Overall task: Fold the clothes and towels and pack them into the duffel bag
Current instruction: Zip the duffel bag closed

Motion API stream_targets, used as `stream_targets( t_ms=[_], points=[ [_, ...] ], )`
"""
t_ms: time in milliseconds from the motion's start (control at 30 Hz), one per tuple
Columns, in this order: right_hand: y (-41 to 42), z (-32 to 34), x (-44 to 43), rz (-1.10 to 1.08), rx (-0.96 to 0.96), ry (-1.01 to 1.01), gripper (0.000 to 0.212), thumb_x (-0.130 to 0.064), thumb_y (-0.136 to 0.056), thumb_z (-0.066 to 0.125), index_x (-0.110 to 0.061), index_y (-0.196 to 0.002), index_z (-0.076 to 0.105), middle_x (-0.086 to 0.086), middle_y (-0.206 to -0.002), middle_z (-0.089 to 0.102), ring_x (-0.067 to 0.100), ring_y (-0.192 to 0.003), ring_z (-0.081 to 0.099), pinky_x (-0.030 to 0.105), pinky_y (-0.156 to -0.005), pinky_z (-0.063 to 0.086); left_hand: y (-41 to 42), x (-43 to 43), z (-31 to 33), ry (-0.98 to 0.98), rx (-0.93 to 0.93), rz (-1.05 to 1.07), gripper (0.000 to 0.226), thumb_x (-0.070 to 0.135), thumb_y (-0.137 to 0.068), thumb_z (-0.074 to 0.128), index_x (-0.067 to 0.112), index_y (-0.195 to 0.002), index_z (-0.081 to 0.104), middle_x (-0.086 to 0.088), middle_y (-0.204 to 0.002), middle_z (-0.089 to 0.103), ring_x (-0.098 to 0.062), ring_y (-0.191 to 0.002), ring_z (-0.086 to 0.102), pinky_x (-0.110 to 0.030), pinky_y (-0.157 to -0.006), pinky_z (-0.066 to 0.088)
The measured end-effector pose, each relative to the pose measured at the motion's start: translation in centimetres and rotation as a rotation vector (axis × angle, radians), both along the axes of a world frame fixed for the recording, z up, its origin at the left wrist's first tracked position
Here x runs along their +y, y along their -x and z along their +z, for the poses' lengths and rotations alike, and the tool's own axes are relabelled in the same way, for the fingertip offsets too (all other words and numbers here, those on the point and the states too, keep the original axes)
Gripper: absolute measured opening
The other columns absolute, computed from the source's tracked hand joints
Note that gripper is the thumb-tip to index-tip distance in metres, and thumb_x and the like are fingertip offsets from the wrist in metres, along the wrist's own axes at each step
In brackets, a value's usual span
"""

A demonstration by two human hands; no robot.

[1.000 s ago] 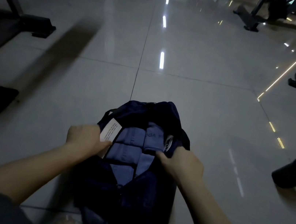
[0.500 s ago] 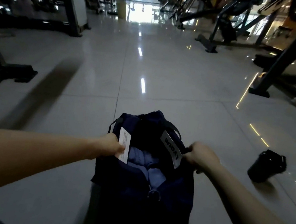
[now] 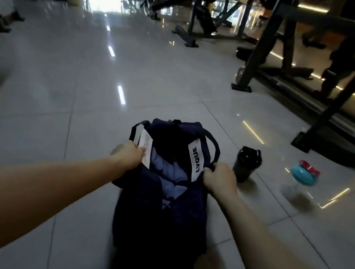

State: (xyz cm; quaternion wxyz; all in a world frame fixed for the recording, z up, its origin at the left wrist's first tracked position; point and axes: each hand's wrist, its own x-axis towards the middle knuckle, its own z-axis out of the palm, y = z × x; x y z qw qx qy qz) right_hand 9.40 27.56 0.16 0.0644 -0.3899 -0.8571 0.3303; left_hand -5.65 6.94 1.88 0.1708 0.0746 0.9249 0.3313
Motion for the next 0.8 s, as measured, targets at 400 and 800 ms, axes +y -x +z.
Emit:
stream_targets(
  t_ms=[400, 800],
  points=[
    [0.3, 0.8, 5.6, 0.287, -0.245, 0.387, 0.039, -0.045, -0.092, 0.068, -0.008, -0.080, 0.065, 0.018, -0.083, 0.074, 0.023, -0.066, 0.068, 0.030, -0.063, 0.046, 2.9, 0.8, -3.9, 0.001, -0.175, -0.066, 0.012, 0.004, -0.090, 0.063, 0.002, -0.079, 0.068, -0.020, -0.078, 0.071, -0.026, -0.065, 0.061, -0.030, -0.062, 0.053],
    [5.3, -5.6, 23.6, 0.188, -0.424, -0.429, 0.114, -0.043, -0.074, 0.084, -0.031, -0.158, 0.008, 0.012, -0.163, 0.009, 0.039, -0.144, 0.022, 0.054, -0.108, 0.034, -4.6, -3.2, -5.2, 0.222, 0.291, -0.728, 0.079, 0.097, -0.065, 0.048, 0.037, -0.115, 0.061, 0.022, -0.123, 0.047, -0.001, -0.113, 0.045, -0.021, -0.095, 0.041]
  ],
)
